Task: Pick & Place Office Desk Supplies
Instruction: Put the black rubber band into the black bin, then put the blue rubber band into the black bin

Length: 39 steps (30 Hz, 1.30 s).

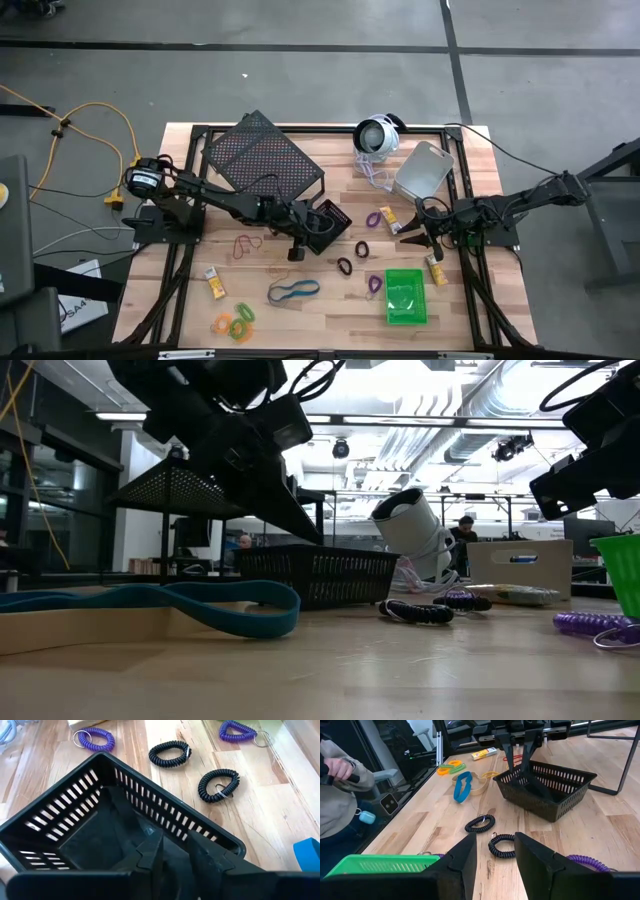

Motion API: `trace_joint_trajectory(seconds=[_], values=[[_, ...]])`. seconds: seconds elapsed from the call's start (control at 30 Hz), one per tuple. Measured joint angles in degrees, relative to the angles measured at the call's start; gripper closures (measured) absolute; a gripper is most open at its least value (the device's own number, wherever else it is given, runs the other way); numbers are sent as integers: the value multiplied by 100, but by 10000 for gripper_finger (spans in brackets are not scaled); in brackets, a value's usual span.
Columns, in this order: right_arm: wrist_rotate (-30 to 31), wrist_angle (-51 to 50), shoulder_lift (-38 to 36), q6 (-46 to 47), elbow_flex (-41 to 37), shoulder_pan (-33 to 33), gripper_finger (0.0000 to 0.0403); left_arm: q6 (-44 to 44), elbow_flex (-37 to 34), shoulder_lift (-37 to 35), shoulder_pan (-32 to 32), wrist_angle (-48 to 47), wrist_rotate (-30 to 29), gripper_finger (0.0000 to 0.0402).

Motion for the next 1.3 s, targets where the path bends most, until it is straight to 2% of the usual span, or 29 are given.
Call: trace_joint_trajectory(seconds=[0.33, 0.67, 0.83, 1.03, 1.17, 1.3], values=[[0, 0, 0, 0, 1, -1, 283, 7, 38, -16, 0, 29, 3, 314], [0, 2, 0, 0, 1, -2, 283, 698, 300, -652, -189, -79, 10, 314], [0, 7, 9, 0, 1, 0, 283, 781, 353, -814, -407, -326, -390, 314], [0, 7, 9, 0, 0, -1, 283, 727, 355, -824, -643, -393, -554, 314], [0, 7, 9, 0, 1, -2, 283, 603, 356, -836, -1051, -411, -1002, 314], [0, 7, 9, 0, 1, 0, 283, 471, 382, -841, -1659, -556, -1808, 314]])
